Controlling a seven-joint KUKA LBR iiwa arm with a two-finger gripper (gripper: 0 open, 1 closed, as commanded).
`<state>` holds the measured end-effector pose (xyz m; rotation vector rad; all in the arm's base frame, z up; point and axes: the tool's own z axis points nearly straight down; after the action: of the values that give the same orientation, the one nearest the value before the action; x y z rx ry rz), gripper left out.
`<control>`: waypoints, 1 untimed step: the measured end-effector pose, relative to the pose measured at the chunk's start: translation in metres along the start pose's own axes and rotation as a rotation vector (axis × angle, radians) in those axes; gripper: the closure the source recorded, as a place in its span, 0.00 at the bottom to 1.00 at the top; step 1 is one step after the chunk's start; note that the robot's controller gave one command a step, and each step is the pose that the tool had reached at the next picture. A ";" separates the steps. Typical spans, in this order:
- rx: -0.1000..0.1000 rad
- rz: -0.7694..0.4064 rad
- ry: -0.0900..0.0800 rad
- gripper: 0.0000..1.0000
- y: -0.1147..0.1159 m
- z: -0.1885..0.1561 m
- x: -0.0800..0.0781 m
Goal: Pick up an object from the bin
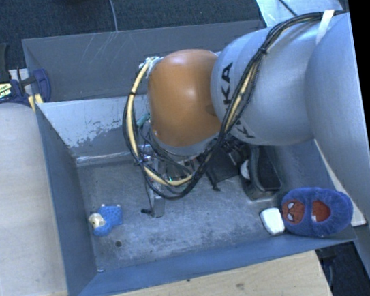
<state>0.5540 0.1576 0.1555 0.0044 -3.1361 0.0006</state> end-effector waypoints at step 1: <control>-0.001 0.097 0.001 0.00 0.062 0.079 0.011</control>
Offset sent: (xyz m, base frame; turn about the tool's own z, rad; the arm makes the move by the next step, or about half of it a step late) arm -0.0093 0.0591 -0.0751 0.1018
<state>0.5420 0.2193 0.0762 -0.1474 -3.1319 -0.0005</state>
